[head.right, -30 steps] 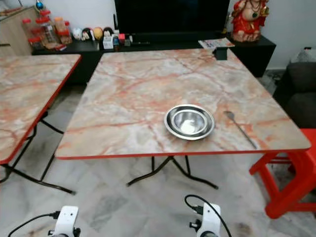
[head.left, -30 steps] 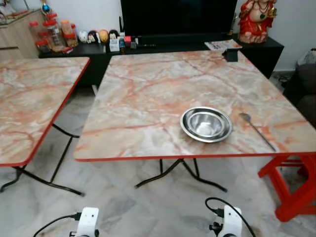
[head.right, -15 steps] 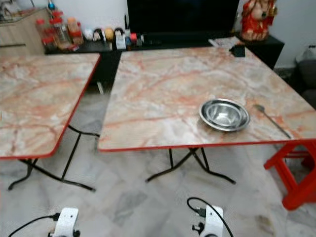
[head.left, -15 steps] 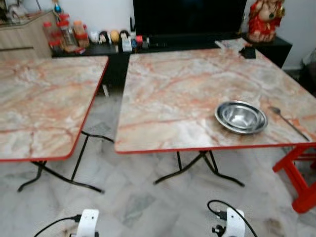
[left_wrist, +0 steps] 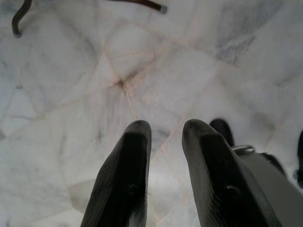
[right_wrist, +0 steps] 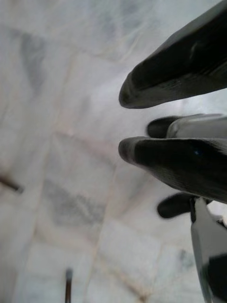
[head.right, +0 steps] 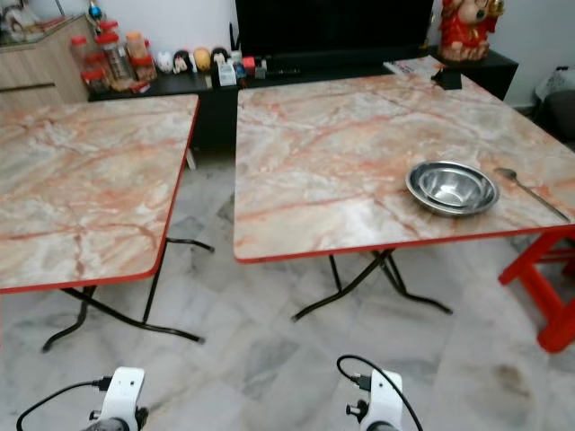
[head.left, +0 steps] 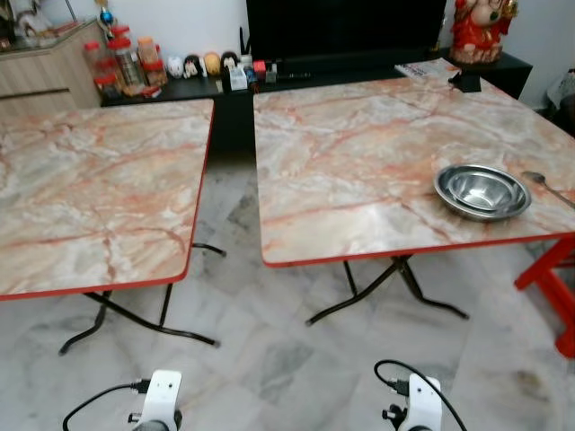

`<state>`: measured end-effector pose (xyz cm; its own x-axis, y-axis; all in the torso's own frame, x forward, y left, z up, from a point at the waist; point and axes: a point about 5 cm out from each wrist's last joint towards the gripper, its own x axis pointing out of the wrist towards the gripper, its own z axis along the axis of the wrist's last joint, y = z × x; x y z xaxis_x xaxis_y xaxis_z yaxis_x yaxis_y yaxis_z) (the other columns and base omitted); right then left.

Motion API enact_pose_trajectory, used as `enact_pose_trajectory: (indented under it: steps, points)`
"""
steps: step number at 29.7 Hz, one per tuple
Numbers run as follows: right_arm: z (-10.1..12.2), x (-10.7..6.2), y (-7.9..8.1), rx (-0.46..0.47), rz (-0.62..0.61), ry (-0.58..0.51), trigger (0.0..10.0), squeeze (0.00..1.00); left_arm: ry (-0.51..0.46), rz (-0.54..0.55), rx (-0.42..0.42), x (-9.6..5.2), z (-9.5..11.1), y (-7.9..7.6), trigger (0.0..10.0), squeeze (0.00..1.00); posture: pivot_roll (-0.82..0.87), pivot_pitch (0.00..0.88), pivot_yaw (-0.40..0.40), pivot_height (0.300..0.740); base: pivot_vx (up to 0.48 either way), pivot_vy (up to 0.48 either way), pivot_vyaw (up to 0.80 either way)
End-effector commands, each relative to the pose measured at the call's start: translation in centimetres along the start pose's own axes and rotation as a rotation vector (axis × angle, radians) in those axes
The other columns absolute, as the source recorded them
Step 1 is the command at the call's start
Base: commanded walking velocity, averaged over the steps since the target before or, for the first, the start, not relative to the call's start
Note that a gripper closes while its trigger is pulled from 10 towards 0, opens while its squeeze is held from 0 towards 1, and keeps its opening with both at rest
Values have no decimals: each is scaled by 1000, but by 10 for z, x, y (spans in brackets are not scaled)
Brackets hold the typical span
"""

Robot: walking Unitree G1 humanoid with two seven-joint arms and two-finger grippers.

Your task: Setting the table

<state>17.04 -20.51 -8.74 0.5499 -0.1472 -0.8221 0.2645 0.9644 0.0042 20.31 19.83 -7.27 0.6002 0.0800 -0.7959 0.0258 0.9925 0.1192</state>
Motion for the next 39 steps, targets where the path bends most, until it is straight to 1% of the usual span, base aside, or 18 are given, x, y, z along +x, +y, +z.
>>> enact_pose_trajectory:
  steps: [1, 11, 20, 27, 39]
  points:
    - [4, 1, 8, 16, 15, -17, 10000, 0, 16, 26, 8, -1, -4, 10, 10000, 0, -84, 0, 64, 740, 0, 382, 0]
    - [-3, 0, 6, 22, 10, 0, 10000, 0, 13, 31, -13, -1, -3, 8, 10000, 0, -67, 0, 58, 740, 0, 382, 0]
    - [0, 0, 11, 23, 20, -8, 10000, 0, 4, 32, -20, 0, 0, 7, 10000, 0, -68, 0, 61, 740, 0, 382, 0]
    - [2, 0, 12, 24, 23, -17, 10000, 0, 4, 33, -23, 0, 1, 7, 10000, 0, -66, 0, 60, 740, 0, 380, 0]
    - [-3, 0, 12, 18, 26, -4, 10000, 0, 9, 38, -29, -1, -2, 8, 10000, 0, -63, 0, 62, 740, 0, 380, 0]
